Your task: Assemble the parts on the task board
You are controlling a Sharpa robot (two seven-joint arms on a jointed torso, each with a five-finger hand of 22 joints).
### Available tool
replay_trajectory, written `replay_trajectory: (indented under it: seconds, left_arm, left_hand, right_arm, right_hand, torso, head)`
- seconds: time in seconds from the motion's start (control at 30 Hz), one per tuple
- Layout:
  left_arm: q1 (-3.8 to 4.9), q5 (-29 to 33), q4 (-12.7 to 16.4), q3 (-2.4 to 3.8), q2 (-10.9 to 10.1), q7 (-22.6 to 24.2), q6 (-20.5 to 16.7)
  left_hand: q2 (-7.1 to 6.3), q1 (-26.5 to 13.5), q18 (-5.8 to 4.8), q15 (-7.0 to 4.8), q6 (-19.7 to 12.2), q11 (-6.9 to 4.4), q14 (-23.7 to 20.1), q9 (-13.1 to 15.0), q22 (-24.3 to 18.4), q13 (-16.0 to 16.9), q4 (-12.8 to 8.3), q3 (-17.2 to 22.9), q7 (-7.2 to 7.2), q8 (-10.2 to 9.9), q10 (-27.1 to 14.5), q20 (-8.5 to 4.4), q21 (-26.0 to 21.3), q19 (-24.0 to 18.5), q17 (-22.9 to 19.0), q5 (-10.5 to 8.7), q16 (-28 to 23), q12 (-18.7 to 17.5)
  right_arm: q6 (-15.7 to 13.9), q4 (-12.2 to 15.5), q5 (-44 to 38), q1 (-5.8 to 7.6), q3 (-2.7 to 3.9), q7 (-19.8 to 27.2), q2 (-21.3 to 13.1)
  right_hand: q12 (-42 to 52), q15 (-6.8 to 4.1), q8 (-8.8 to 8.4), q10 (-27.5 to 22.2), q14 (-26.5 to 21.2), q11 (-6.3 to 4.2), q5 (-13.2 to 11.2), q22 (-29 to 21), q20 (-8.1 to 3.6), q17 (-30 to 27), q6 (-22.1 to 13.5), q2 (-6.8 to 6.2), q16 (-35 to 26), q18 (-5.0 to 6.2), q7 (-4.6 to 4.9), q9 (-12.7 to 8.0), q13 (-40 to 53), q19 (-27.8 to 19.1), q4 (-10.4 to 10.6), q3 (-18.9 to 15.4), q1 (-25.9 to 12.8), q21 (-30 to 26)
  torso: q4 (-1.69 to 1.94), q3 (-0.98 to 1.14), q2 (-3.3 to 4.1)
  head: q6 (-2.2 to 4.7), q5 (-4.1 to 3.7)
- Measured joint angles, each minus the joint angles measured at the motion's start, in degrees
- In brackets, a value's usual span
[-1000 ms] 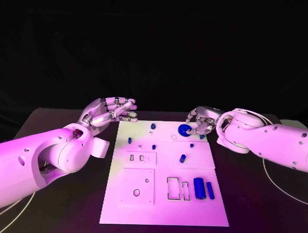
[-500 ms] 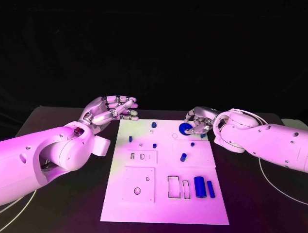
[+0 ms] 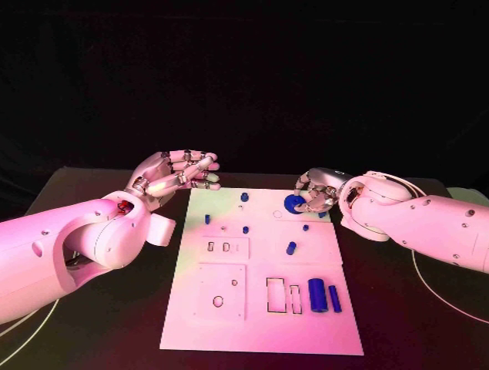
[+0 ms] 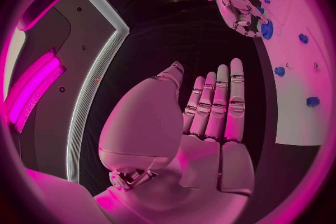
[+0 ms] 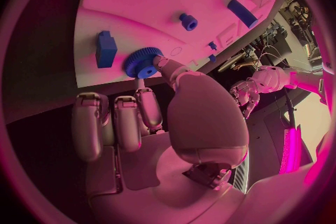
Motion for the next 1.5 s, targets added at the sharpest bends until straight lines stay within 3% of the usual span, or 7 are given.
replay_trajectory:
  seconds: [0.1,0.13,0.6,0.8,1.07,1.23,1.5]
  left_arm:
    - [0.0,0.0,0.0,0.0,0.01,-0.02,0.02]
    - [0.0,0.01,-0.01,0.0,0.01,-0.03,0.04]
    - [0.0,0.01,-0.03,0.0,-0.04,-0.12,0.11]
    - [0.0,0.01,-0.08,0.0,-0.04,-0.17,0.14]
    - [0.0,0.02,-0.18,0.0,-0.07,-0.21,0.17]
    - [0.0,0.02,-0.24,0.0,-0.06,-0.23,0.2]
    - [0.0,0.02,-0.3,0.0,0.05,-0.26,0.27]
  left_hand:
    - [0.0,0.0,0.0,0.0,0.0,0.0,0.0,0.0,0.0,0.0,0.0,0.0,0.0,0.0,0.0,0.0,0.0,0.0,0.0,0.0,0.0,0.0]
    - [0.0,0.0,0.0,0.0,0.0,0.0,0.0,0.0,0.0,0.0,0.0,0.0,0.0,0.0,0.0,0.0,0.0,0.0,0.0,0.0,0.0,0.0]
    - [0.0,0.0,0.0,0.0,0.0,0.0,0.0,0.0,-0.06,0.0,0.0,0.0,0.0,0.0,0.0,0.0,0.0,0.0,0.16,0.0,0.0,-0.34]
    - [0.0,0.0,0.0,0.0,0.0,0.0,0.0,0.0,-0.06,0.0,0.0,0.0,0.0,0.0,0.0,0.0,0.0,0.0,0.15,0.0,0.0,-0.34]
    - [0.0,0.0,0.0,0.0,0.0,0.0,0.0,0.0,-0.06,0.0,0.0,0.0,0.0,0.0,0.0,0.0,0.0,0.0,0.15,0.0,0.0,-0.33]
    - [0.0,0.0,0.0,0.0,0.0,0.0,0.0,0.0,-0.06,0.0,0.0,0.0,0.0,0.0,0.0,0.0,0.0,0.0,0.15,0.0,0.0,-0.33]
    - [0.0,0.0,0.0,0.0,0.0,0.21,0.0,-0.05,-0.06,0.0,0.0,0.0,0.0,0.0,0.21,0.0,0.0,0.0,0.27,0.0,-0.22,-0.33]
  right_arm:
    - [-0.01,-0.06,-0.31,-0.04,0.02,0.02,0.03]
    - [-0.02,-0.08,-0.51,-0.05,0.03,0.04,0.04]
    - [-1.65,0.13,-4.98,-0.48,0.13,0.37,0.24]
    - [-3.16,0.98,-6.78,-0.72,0.05,0.44,-0.05]
    - [-6.49,3.72,-9.37,-1.09,-0.18,0.51,-0.9]
    - [-8.69,6.65,-11.82,-0.37,-0.05,0.22,-0.88]
    - [-10.73,9.93,-15.56,0.3,0.01,-0.62,2.04]
  right_hand:
    - [0.0,0.0,0.21,0.0,0.0,0.0,-0.01,0.0,0.0,0.0,0.38,0.23,0.0,-0.11,0.02,0.02,0.0,0.0,-0.15,0.33,0.23,0.0]
    - [0.0,0.0,0.21,0.0,0.0,0.0,-0.01,0.0,0.0,0.0,0.39,0.23,0.0,-0.63,0.02,0.02,0.0,0.0,-0.22,0.4,0.23,0.0]
    - [1.32,0.0,1.57,0.93,0.0,-0.53,-0.11,0.04,0.0,-0.01,2.0,0.69,0.23,-0.62,-0.37,0.0,-0.01,0.0,-0.87,1.88,0.68,0.61]
    - [2.0,-0.44,1.78,1.46,0.01,-1.06,0.47,0.03,0.0,-0.01,2.58,0.85,0.23,-0.6,0.13,0.0,-0.01,0.0,-0.99,3.29,0.84,0.61]
    - [2.45,-0.85,1.78,2.06,0.01,-1.26,1.14,0.03,-0.44,-0.02,2.99,1.13,0.45,-0.55,0.5,0.0,-0.02,0.01,-0.8,3.81,0.51,0.61]
    - [2.59,-0.85,1.78,2.24,0.01,-1.44,1.14,0.02,-0.44,-0.02,2.99,1.06,0.45,-0.52,0.5,0.0,-0.03,0.01,-0.66,3.95,-0.21,0.61]
    - [2.59,-0.84,1.78,2.24,0.01,-1.44,0.84,0.02,-0.44,0.03,2.99,1.12,0.45,-0.51,0.5,0.01,-0.03,0.01,-0.62,3.98,-0.41,0.61]
  torso:
    - [0.03,0.01,0.0]
    - [0.03,0.02,-0.01]
    - [0.03,0.02,0.03]
    - [0.07,0.02,0.03]
    - [0.08,0.02,0.01]
    - [0.1,-0.03,-0.02]
    - [0.17,-0.08,-0.01]
  head:
    - [-0.04,-0.06]
    - [-0.05,-0.09]
    - [-0.12,-0.21]
    - [-0.16,-0.27]
    - [0.01,-0.2]
    - [0.2,-0.16]
    - [0.35,0.02]
